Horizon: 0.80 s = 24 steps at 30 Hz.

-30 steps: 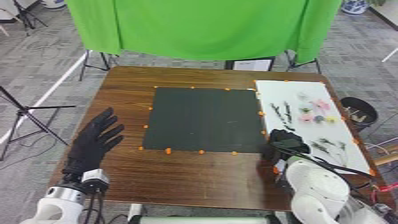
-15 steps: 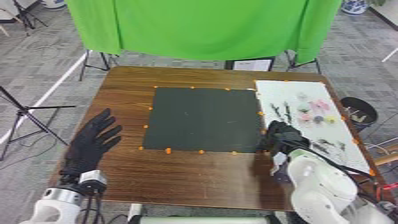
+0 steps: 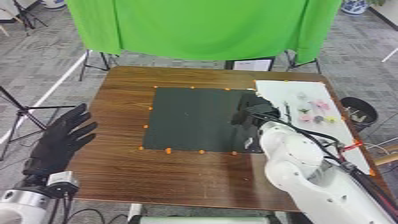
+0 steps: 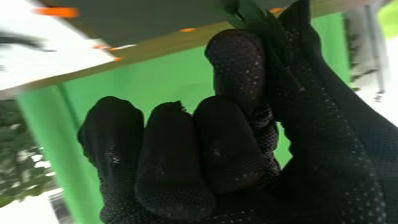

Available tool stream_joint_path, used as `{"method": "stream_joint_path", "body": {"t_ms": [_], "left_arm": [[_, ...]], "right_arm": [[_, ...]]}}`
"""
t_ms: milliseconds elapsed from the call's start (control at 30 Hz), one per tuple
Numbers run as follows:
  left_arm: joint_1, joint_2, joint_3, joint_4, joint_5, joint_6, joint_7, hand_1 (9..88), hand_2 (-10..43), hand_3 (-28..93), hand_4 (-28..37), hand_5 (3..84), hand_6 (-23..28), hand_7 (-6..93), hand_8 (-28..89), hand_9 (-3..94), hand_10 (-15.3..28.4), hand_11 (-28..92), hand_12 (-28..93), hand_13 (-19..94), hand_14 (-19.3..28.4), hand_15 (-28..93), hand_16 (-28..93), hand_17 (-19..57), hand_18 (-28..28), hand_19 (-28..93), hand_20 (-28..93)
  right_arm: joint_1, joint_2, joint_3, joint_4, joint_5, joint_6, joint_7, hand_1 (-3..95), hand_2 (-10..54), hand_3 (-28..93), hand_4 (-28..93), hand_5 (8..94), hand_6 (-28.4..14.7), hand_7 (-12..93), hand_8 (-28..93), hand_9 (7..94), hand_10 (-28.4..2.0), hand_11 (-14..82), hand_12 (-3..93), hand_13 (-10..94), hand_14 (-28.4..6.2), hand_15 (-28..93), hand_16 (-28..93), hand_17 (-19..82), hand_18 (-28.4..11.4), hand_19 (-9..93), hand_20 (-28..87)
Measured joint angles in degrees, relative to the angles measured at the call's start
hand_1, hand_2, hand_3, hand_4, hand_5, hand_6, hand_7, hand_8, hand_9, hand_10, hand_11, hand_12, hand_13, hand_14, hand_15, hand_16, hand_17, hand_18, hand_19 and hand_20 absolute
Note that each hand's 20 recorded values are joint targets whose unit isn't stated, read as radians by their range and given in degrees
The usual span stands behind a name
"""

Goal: Arrange flowers

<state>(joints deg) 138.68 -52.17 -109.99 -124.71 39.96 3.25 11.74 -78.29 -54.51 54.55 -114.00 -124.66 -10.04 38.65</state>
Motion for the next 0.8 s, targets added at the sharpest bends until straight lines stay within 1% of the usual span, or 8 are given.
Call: {"method": "stream_joint_path", "body": {"t_ms": [67,133,200,267,400,467,633,800], "left_arm": [[1.9,0.75,-2.47,-0.51,-0.27,0.00,0.00,24.6,-8.2,68,-28.1,24.9,3.2,19.8,-10,19.3,10.6,18,20,16,15.1,25,3,-11.3,24.0,38,9],[3.5,1.13,-4.58,-1.01,-0.52,0.03,0.04,24.6,-8.2,68,-28.2,25.0,3.2,19.8,-10,19.3,10.6,18,20,16,15.2,25,3,-11.3,24.0,38,9],[4.6,1.27,-6.05,-1.38,-0.81,0.05,0.28,24.6,-8.2,68,-28.2,25.0,3.2,19.7,-10,19.3,10.6,18,20,16,15.2,25,3,-11.3,24.0,38,9],[5.2,1.28,-6.72,-1.57,-1.23,0.06,0.89,24.5,-8.1,67,-28.2,25.0,3.2,19.7,-10,19.3,10.7,18,20,16,15.2,25,3,-11.3,24.1,38,9],[5.5,1.28,-6.74,-1.62,-2.01,0.14,2.75,24.4,-8.3,67,-28.2,24.9,3.2,19.7,-10,19.4,10.7,18,20,16,15.2,25,3,-11.3,24.1,38,9],[5.4,1.28,-6.60,-1.63,-2.16,0.17,3.26,24.3,-8.4,67,-28.2,25.0,3.2,19.7,-10,19.4,10.7,18,20,16,15.2,25,3,-11.3,24.1,38,9],[4.8,1.28,-5.39,-1.60,-2.24,0.20,3.54,24.3,-8.4,67,-28.2,25.0,3.2,19.5,-10,19.5,10.6,18,20,16,15.2,25,3,-11.3,24.1,38,9],[2.8,1.56,-2.94,-0.95,-2.25,0.11,3.55,24.3,-8.4,67,-28.2,25.0,3.2,19.5,-10,19.4,10.7,18,20,16,15.2,25,3,-11.3,24.1,38,9]], "right_arm": [[2.3,-1.7,-2.0,1.3,-0.2,0.1,-0.6,35.8,-9.5,91,-9,77.4,-3.1,53,30,90.1,-5.3,70.5,58.2,86,-6.3,85,39,55,-22.2,93,75],[4.3,-3.5,-3.8,2.5,-0.6,0.4,-1.4,35.7,-9.5,91,-9,77.5,-3.1,53,30,90.1,-5.3,70.5,58.2,86,-6.3,85,39,55,-22.2,93,75],[6.1,-5.4,-5.4,3.8,-1.1,0.7,-2.3,35.6,-9.5,91,-9,77.6,-3.1,52,30,90.1,-5.2,70.5,58.3,86,-6.2,85,39,55,-22.1,93,75],[7.9,-7.3,-7.1,5.4,-1.7,1.2,-3.3,35.6,-9.5,91,-9,77.6,-3.1,52,30,90.2,-5.2,70.5,58.3,86,-6.2,85,39,55,-22.2,93,75],[11.0,-11.3,-10.6,9.1,-3.9,3.0,-5.3,35.6,-9.5,91,-9,77.6,-3.1,52,30,90.3,-5.2,70.5,58.1,87,-6.2,85,39,55,-22.2,93,75],[12.1,-13.2,-12.1,10.8,-5.2,3.9,-6.2,35.7,-9.5,91,-9,77.6,-3.1,53,30,90.3,-5.2,70.5,58.1,87,-6.2,85,39,55,-22.0,93,75],[13.3,-17.2,-15.8,14.3,-8.6,7.1,-8.3,35.6,-9.5,91,-9,77.6,-3.1,53,30,90.2,-5.2,70.6,58.3,87,-6.1,85,39,55,-22.1,93,75],[13.4,-19.0,-20.1,16.8,-12.1,9.0,-9.1,35.7,-9.5,91,-10,77.4,-3.1,53,30,90.1,-5.0,70.6,58.3,86,-6.1,85,39,55,-22.0,93,75]]}}
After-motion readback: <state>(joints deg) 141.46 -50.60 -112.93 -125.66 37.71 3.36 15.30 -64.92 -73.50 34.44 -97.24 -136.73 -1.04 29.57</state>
